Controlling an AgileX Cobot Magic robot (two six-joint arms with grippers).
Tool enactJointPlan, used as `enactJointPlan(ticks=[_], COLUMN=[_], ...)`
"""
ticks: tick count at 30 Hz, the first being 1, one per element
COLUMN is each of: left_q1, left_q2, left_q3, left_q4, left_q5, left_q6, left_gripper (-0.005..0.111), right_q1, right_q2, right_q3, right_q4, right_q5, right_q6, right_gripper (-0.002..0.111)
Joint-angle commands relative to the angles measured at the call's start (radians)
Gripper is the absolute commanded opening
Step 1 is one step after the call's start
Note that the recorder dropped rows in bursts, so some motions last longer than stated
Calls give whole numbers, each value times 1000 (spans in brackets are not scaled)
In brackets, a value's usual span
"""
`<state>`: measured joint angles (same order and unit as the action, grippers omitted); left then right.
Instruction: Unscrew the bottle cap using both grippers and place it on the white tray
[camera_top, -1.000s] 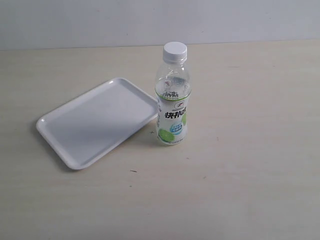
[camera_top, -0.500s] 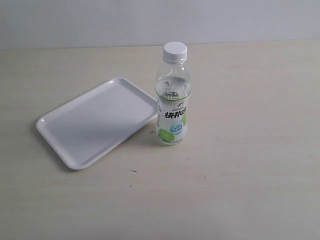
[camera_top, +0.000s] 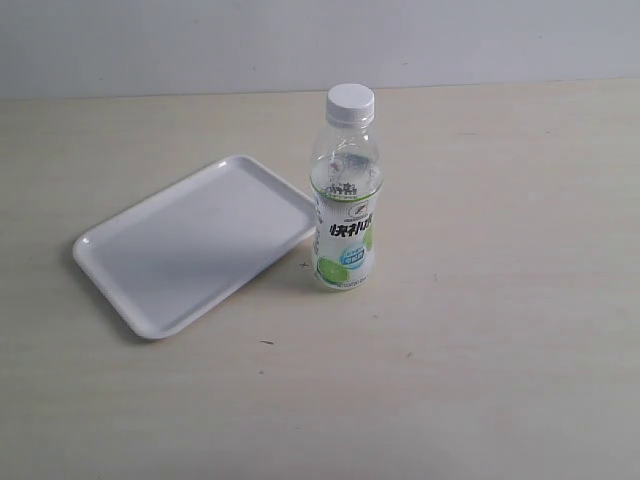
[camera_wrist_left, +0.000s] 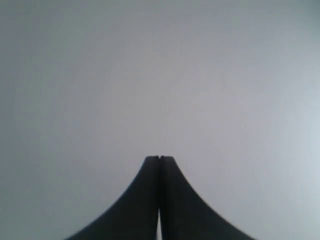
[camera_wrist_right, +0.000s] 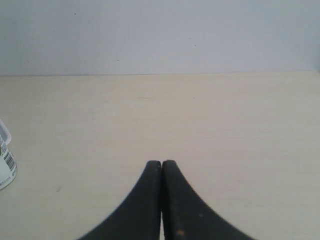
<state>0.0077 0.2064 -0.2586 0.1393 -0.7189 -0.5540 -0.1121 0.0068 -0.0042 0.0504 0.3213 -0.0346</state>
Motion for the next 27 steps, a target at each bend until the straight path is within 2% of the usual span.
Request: enactJointPlan(ticks=[1,3,6,9,11,17,20,23,27], left_q1=[2,2,2,2,2,-11,-69,-159,-272], left_q2=[323,466,678,865,979,1295,1408,1502,1607], left_q3=[-200,-247,-274,-276,-276,-276,-276,-276,-280], left_q4=[189,328,624,881,969,990,978,890,724], left_q5=[39,45,17,-142,-258,-501,-502,-502,-502], left_q6=[-33,-144,-342,-428,-417,-172,16,242,385], left_gripper=[0,2,9,20,28,67,84,90,90], right_q1=[2,2,2,2,2,2,2,2,2], right_q2=[-7,-7,-7,-7,-7,-7,-7,-7,-7], right_q3=[4,4,4,4,4,4,4,4,4], right_q4=[-3,-5,-8,-5,-5,4,43,103,140], right_q5=[-24,-44,-130,-213,-234,-275,-285,-285,-285], right_q6=[-4,-18,-71,-69,-69,-66,-66,-66,-66], right_gripper=[0,0,0,0,0,0,0,0,0])
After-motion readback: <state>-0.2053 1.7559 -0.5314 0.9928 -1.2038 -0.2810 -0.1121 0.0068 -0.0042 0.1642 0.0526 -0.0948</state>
